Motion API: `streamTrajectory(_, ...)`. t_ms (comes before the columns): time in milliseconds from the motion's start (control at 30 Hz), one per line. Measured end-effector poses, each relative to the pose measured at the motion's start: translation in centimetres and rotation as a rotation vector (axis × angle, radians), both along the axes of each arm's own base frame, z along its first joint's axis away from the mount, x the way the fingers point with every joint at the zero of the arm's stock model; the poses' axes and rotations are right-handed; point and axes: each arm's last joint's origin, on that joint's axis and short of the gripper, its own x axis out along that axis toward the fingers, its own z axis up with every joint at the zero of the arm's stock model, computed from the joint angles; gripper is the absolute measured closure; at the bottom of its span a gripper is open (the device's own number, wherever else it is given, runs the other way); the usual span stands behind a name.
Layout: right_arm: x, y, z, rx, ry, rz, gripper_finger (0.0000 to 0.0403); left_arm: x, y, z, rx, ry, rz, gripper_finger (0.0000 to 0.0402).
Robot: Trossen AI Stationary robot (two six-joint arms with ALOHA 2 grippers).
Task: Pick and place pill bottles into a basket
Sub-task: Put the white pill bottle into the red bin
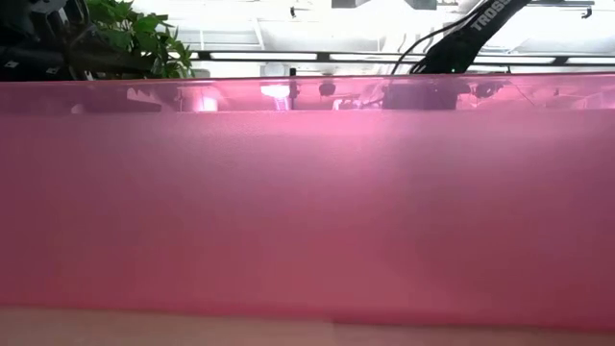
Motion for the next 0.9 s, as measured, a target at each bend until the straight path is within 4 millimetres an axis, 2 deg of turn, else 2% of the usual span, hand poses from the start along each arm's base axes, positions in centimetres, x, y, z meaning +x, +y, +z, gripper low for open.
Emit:
streamTrajectory(500, -0.01, -0.02, 0.00, -0.005, 0.004, -0.002, 0.0100, 0.00, 0.00, 0.00, 0.000, 0.000, 0.000, 0.0092)
streamTrajectory(633, -0.01, -0.01, -0.01, -0.004, 0.004, -0.003, 0.0125, 0.00, 0.00, 0.00, 0.000, 0.000, 0.000, 0.0092)
streamTrajectory(900, 0.00, 0.00, 0.00, 0.000, 0.001, -0.003, 0.0203, 0.00, 0.00, 0.00, 0.000, 0.000, 0.001, 0.0092)
